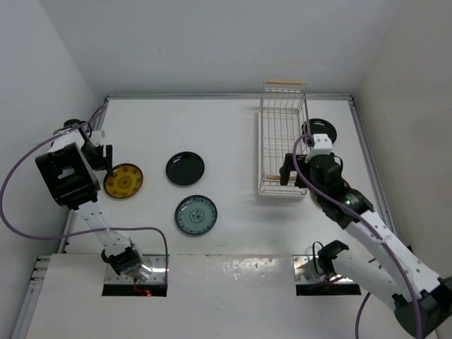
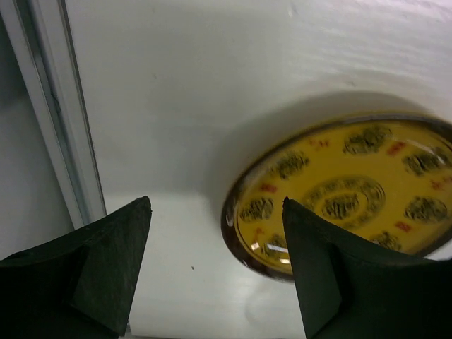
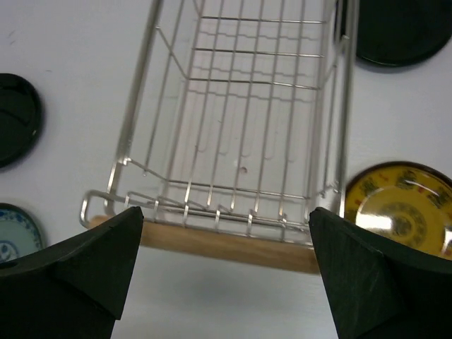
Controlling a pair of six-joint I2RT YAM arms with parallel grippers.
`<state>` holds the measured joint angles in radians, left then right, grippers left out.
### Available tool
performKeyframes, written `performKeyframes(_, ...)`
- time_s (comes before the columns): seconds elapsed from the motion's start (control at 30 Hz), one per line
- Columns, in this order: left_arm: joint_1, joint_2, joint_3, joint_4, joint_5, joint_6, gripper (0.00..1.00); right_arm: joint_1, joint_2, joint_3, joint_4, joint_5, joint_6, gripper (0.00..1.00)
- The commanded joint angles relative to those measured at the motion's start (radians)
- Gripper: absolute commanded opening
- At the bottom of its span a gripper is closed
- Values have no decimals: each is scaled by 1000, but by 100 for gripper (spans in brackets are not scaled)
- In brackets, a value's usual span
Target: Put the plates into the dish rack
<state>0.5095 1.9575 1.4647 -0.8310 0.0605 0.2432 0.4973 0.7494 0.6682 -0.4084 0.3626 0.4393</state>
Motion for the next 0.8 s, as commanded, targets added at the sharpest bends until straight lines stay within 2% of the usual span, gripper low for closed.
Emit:
performKeyframes(0.0,15,55,97,-2,-39,-18,79,1,83,63,157,-88,-10,100)
performKeyframes(0.17,37,135,85,-33,21,41,76,3,136,97,230,-162,4,97)
performKeyframes(0.2,37,147,71,-33,35,41,67,1,145,103,229,-160,-4,97)
performKeyframes(0.3,47,187,22,-54,111,62,51,1,160,122,241,-128,-22,97)
performKeyframes(0.33,60,187,7,-68,134,74,39,0,162,134,244,-111,-27,97)
performKeyframes(0.4,60,196,-6,-68,185,74,26,1,174,146,259,-105,-53,97)
performKeyframes(0.43,60,196,-6,-68,196,74,12,1,185,165,263,-109,-75,97)
performKeyframes(0.5,60,196,17,-68,223,74,0,1,211,191,266,-116,-109,97)
performKeyframes(0.6,60,196,75,-105,283,74,0,-2,258,220,273,-111,-158,97)
performKeyframes(0.77,60,205,222,-223,430,128,0,6,338,215,388,-128,-149,97)
